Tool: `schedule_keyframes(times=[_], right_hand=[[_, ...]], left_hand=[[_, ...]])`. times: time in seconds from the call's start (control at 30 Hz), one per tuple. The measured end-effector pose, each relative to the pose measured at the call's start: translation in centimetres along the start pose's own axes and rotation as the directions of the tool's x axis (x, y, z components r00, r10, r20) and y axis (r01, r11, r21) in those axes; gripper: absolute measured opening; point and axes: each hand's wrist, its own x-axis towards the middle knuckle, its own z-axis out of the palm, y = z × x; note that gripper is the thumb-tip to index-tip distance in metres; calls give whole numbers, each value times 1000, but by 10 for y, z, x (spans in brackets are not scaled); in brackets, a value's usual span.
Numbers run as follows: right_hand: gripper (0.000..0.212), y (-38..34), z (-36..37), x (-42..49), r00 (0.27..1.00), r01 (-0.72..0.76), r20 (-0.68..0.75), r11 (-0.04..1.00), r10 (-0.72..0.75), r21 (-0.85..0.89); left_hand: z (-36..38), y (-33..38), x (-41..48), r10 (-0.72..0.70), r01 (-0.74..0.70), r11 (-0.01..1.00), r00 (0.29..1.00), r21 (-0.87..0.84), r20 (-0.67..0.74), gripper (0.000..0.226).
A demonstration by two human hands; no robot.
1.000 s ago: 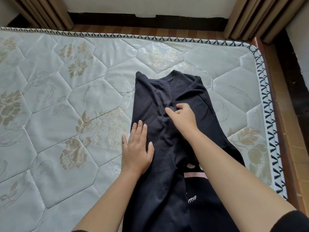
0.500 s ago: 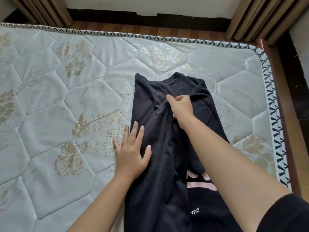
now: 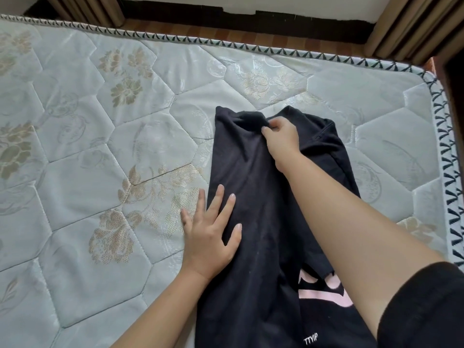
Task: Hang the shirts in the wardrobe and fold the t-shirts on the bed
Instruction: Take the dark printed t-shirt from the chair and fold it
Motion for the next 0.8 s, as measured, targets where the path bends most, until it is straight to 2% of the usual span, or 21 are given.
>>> schedule_keyframes(times=[0.13, 0.2, 0.23, 0.3, 0.33, 0.4, 0.43, 0.47, 0.5, 0.57, 0.6, 0.63, 0.67, 0.7, 0.8], right_hand=[[34, -2, -8, 3, 996, -65, -66, 993, 59, -98], [49, -3, -17, -4, 999, -33, 12, 960, 38, -278], [50, -1, -21, -8, 995, -5, 91, 927, 42, -375], [35, 7, -30, -14, 982, 50, 183, 873, 46, -485], [25, 10, -34, -16, 985, 63, 168, 867, 24, -494], [9, 10, -39, -22, 998, 61, 49, 883, -44, -465], [11, 10, -38, -28, 995, 78, -17, 871, -99, -485], [20, 11, -32, -37, 981, 122, -56, 816, -185, -565], [26, 11, -23, -50, 953, 205, -34, 725, -301, -657], [36, 15, 3, -78, 836, 490, 189, 544, -516, -682], [42, 20, 16, -88, 772, 610, 350, 465, -531, -642], [49, 26, 25, -95, 731, 678, 505, 401, -459, -616], [53, 34, 31, -96, 716, 698, 600, 355, -357, -622], [55, 41, 31, -92, 715, 699, 632, 329, -299, -635], [58, 46, 19, -61, 757, 651, 576, 278, -307, -707]], left_hand=[[1, 1, 2, 3, -8, 994, 999, 105, 47, 56], [0, 1, 2, -7, -1, 993, 998, 115, 66, 57], [0, 1, 2, -10, 0, 993, 997, 121, 75, 57], [-1, 2, 4, -12, 0, 991, 996, 136, 89, 57], [-1, 2, 4, -15, 2, 990, 995, 138, 94, 57], [-2, 3, 4, -22, 8, 991, 995, 134, 101, 57], [-3, 4, 4, -22, 8, 991, 994, 134, 103, 57], [-3, 4, 5, -23, 9, 991, 994, 137, 105, 56], [-3, 4, 5, -26, 10, 990, 994, 142, 109, 55], [-3, 4, 7, -30, 11, 988, 992, 152, 126, 52], [-3, 4, 7, -29, 9, 988, 991, 152, 133, 51], [-3, 4, 7, -29, 8, 988, 990, 151, 136, 49], [-2, 3, 7, -30, 8, 988, 990, 154, 136, 49], [-2, 3, 7, -30, 8, 987, 991, 161, 133, 48], [-1, 4, 7, -30, 11, 984, 994, 176, 106, 50]])
